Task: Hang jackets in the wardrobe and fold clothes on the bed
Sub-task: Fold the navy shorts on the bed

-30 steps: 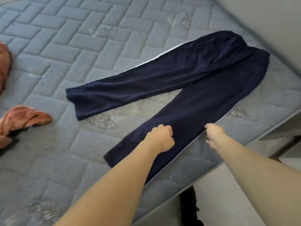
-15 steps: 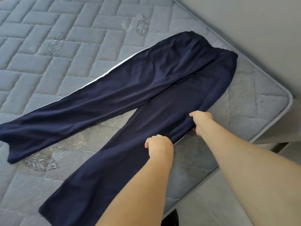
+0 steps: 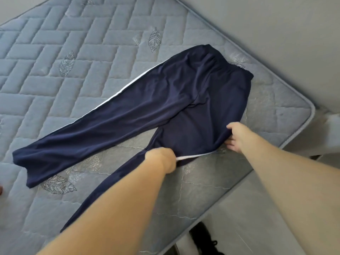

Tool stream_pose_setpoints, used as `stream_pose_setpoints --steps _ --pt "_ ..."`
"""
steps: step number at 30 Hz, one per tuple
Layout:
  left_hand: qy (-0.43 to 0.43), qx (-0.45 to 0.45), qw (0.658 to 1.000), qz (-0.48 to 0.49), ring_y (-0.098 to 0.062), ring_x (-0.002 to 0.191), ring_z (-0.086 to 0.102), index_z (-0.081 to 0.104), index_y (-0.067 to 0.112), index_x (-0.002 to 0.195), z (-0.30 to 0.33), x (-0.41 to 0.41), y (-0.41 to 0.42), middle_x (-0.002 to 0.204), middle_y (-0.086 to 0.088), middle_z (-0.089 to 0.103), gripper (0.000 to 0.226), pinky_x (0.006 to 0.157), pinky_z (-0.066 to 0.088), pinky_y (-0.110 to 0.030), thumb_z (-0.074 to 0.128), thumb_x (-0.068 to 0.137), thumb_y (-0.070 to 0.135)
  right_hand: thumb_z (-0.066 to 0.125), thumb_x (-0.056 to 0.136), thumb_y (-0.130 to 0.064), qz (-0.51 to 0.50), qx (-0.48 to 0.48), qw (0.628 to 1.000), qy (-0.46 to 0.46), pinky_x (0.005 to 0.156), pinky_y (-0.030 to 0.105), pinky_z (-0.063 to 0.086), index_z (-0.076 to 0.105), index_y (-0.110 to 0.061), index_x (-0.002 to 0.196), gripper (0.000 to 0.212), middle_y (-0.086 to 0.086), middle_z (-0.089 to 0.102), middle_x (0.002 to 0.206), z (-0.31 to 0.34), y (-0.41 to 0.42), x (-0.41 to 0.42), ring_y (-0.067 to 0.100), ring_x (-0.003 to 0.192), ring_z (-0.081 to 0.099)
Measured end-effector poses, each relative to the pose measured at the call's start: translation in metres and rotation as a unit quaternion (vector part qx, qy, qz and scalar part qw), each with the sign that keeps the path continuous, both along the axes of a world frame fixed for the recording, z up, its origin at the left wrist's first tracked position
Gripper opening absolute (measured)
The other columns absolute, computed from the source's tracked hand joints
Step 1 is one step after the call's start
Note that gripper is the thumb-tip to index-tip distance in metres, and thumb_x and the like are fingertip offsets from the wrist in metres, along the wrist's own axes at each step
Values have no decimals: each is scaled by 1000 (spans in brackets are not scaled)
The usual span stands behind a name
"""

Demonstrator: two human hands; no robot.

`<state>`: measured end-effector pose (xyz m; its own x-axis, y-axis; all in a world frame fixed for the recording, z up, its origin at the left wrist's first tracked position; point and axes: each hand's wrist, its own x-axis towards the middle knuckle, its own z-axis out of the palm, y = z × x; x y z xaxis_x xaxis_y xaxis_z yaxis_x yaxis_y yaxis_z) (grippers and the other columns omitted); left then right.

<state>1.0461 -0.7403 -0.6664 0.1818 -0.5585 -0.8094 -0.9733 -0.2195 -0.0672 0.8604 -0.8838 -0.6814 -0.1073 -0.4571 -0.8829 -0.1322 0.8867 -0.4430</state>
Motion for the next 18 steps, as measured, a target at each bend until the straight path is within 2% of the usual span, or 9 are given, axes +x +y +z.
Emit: stream_pose_setpoints --steps 2,4,5,7,10,12,14,16,18 --pt "-22 -28 998 56 -38 113 58 61 6 117 3 19 -15 123 -15 61 31 95 48 -46 45 92 15 54 92 -21 -35 -12 999 9 83 39 49 51 -14 133 42 6 58 128 0 -25 5 29 114 58" --pt "-11 -71 987 142 -36 108 59 60 6 112 5 35 -26 118 -15 61 27 91 49 -42 40 94 14 59 90 -23 -78 -20 997 11 97 42 49 52 -15 134 45 5 60 129 -6 -40 9 28 112 59" --pt "0 -86 977 197 -35 105 59 60 6 109 8 40 -31 114 -15 62 26 87 47 -40 39 95 13 61 89 -23 -102 -15 995 -1 98 43 49 53 -17 134 46 4 61 127 -8 -47 11 28 110 61" --pt "-3 -118 957 266 -33 98 61 61 8 96 11 49 -34 103 -12 64 25 79 45 -38 39 96 20 65 86 -19 -165 -28 985 -31 87 43 55 56 -19 129 44 3 64 118 -10 -58 10 27 102 64" --pt "-39 -188 894 405 -29 81 59 55 13 79 19 64 -25 89 -5 65 31 72 44 -34 41 86 39 67 80 -11 -205 -125 969 -54 64 30 56 57 -17 118 40 3 65 103 3 -77 18 21 81 64" --pt "-73 -199 886 413 -30 83 58 56 14 84 28 79 -19 94 -8 65 32 75 44 -35 38 87 41 67 77 -13 -163 -207 964 -38 50 21 47 56 -17 100 26 1 63 90 20 -95 32 16 65 55" --pt "-103 -220 878 411 -33 90 58 58 14 91 38 104 -16 103 -11 66 34 79 43 -35 36 90 39 66 77 -13 -81 -270 959 -30 56 24 46 53 -17 88 17 5 60 87 40 -113 60 16 63 51" --pt "-133 -252 873 395 -35 98 61 62 13 96 45 137 -21 110 -14 67 38 81 42 -36 34 91 38 64 83 -12 -15 -299 951 -70 65 27 48 54 -15 94 15 7 60 91 56 -130 100 16 72 56" --pt "-178 -281 861 385 -37 103 62 63 12 102 49 174 -31 113 -17 67 40 84 44 -38 35 93 37 58 93 -15 52 -293 945 -137 62 22 44 56 -15 108 15 4 59 90 67 -141 147 13 76 55"
